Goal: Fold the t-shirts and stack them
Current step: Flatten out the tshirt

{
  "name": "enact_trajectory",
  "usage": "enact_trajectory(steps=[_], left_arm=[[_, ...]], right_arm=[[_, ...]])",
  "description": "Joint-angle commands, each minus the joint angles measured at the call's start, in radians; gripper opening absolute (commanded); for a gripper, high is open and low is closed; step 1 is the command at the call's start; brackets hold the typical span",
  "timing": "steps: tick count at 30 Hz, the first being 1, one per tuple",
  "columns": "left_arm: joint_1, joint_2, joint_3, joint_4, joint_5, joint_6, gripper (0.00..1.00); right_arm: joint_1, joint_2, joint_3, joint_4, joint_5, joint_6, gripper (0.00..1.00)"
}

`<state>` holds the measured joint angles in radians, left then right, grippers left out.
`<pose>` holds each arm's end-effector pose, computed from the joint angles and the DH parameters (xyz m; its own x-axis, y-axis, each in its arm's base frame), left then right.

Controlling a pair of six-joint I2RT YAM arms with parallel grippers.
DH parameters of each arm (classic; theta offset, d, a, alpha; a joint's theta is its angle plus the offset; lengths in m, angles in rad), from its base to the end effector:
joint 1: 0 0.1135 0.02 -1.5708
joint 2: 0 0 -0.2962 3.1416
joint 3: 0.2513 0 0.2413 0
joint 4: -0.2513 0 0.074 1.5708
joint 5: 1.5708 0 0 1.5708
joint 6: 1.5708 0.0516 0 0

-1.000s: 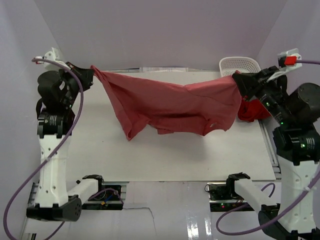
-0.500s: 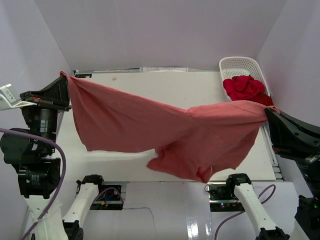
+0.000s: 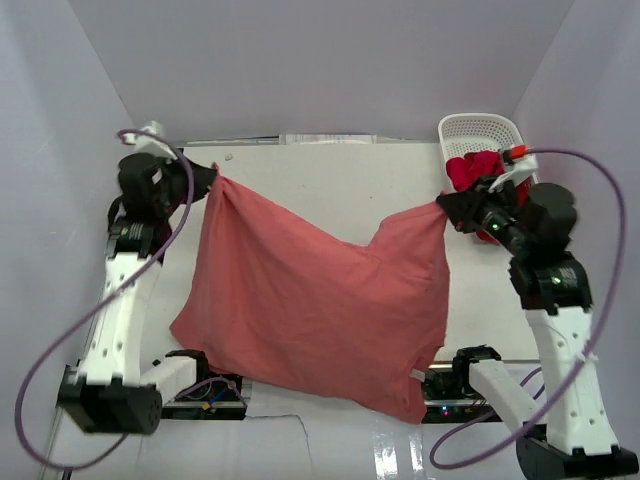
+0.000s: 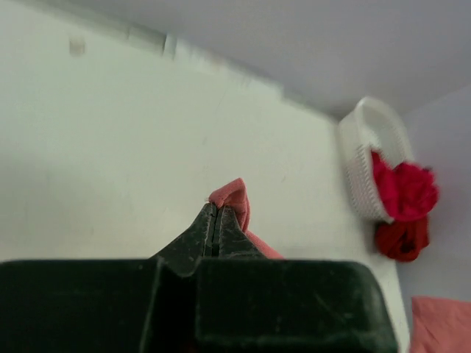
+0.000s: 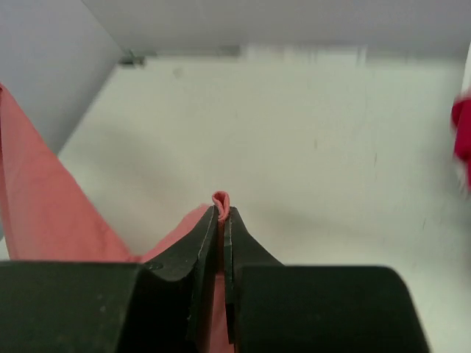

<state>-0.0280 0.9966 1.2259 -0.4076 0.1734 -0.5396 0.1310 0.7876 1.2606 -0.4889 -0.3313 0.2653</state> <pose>0.1956 -0.0144 0.4516 -0.2535 -0.4992 -0.8286 0.0782 0.8432 -0.5319 0.1113 0.0316 0.4813 -0.1321 0.2327 -0.9635 -0.4262 0.8643 0.2672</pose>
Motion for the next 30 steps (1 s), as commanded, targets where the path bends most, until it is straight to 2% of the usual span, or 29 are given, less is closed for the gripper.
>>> enact_trajectory(steps=[1, 4, 8, 17, 20, 22, 26, 30], left_arm=[[0.0, 0.223, -0.039, -0.12, 0.126, 0.036, 0.0], [-0.003, 0.431, -0.025, -0.184, 0.124, 0.062, 0.0], [-0.018, 0.607, -0.014, -0.154, 0.132, 0.063, 0.0], [-0.041, 0.902, 0.139, -0.223, 0.104, 0.107, 0.0], [-0.039, 0.93, 0.194, -0.241, 0.089, 0.104, 0.4], [-0.041, 0.924, 0.239, -0.238, 0.065, 0.09, 0.57], [-0.041, 0.906, 0.337, -0.203, 0.09, 0.082, 0.61], [-0.041, 0.947, 0.469, -0.233, 0.192, 0.073, 0.69]], right_arm=[[-0.004, -0.025, -0.2, -0.07, 0.075, 0.081, 0.08], [-0.004, -0.013, -0.315, -0.059, 0.174, 0.083, 0.08], [-0.004, 0.051, -0.38, -0.028, 0.189, 0.068, 0.08], [-0.004, 0.102, -0.444, 0.046, 0.187, 0.08, 0.08], [-0.004, 0.095, -0.448, 0.053, 0.189, 0.08, 0.08], [-0.004, 0.088, -0.452, 0.055, 0.192, 0.078, 0.08], [-0.004, 0.09, -0.458, 0.065, 0.199, 0.077, 0.08], [-0.004, 0.098, -0.451, 0.065, 0.195, 0.075, 0.08]])
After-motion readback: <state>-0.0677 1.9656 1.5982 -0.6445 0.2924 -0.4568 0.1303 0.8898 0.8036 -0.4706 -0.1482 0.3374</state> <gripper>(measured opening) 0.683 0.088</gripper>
